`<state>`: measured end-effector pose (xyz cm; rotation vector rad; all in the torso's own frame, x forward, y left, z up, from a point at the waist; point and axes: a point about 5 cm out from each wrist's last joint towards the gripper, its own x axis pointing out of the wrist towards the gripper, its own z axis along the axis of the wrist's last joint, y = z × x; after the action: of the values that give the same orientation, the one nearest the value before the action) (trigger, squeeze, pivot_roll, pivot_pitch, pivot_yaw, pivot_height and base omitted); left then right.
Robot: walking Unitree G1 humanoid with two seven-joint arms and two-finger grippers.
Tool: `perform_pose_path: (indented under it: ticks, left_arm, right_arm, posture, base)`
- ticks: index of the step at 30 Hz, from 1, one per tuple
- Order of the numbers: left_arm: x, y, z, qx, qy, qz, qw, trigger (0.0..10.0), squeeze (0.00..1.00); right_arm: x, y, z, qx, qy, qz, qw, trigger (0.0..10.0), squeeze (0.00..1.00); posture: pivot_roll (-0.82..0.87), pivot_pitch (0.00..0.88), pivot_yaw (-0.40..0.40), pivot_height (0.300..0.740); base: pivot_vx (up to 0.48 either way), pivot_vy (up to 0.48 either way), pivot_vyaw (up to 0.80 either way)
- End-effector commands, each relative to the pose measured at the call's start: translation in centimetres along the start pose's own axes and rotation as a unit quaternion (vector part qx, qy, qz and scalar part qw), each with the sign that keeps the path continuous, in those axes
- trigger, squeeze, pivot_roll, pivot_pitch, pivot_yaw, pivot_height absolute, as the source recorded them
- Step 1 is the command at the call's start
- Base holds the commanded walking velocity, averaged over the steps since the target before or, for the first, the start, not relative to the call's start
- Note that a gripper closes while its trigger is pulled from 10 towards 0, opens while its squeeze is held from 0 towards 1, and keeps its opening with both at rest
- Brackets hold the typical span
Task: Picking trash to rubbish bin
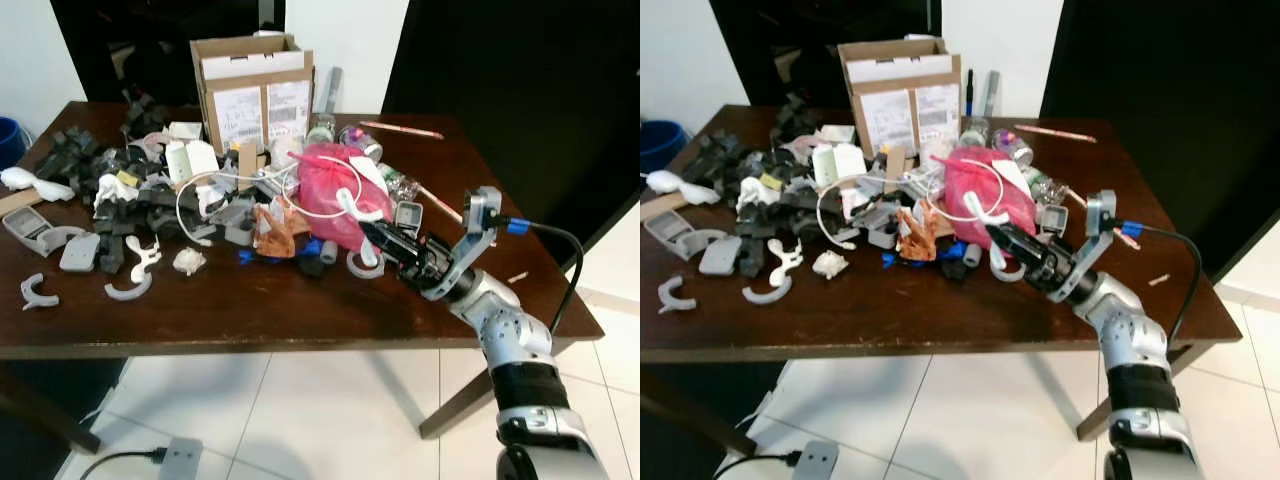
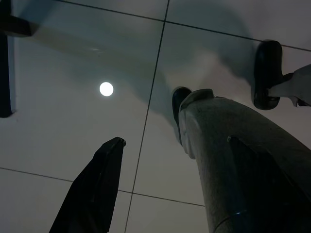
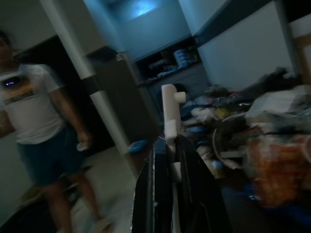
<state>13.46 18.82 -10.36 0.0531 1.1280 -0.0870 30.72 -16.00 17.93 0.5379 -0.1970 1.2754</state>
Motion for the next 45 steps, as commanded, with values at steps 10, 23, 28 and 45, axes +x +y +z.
perform_pose_path:
  ticks: [10,23,28,45]
  left_arm:
    - [-0.2,-0.4,-1.9,0.007,0.039,-0.014,0.999,10.0,0.0]
    - [-0.1,-0.8,-1.8,0.008,0.038,-0.018,0.999,10.0,0.0]
    - [-0.1,-0.9,-1.9,0.009,0.04,-0.018,0.999,10.0,0.0]
    - [-0.2,-0.6,-2.0,0.01,0.042,-0.015,0.999,10.0,0.0]
  right_arm:
    - [-0.8,5.6,-4.6,0.077,0.154,0.159,0.972,0.0,0.0]
    - [-7.9,3.0,-10.5,0.072,0.431,-0.023,0.899,0.0,0.0]
    - [-11.0,1.3,-11.9,0.063,0.484,-0.139,0.862,0.0,0.0]
    - [-20.8,1.7,-16.9,0.066,0.53,-0.515,0.67,10.0,0.0]
  posture:
    - [0.05,0.091,-0.04,0.74]
    - [0.04,0.093,-0.04,0.74]
    - [0.04,0.092,-0.039,0.74]
    - [0.04,0.088,-0.038,0.74]
  base:
    - [0.0,0.0,0.0]
    - [0.0,0.0,0.0]
    - [0.0,0.0,0.0]
    - [0.0,0.0,0.0]
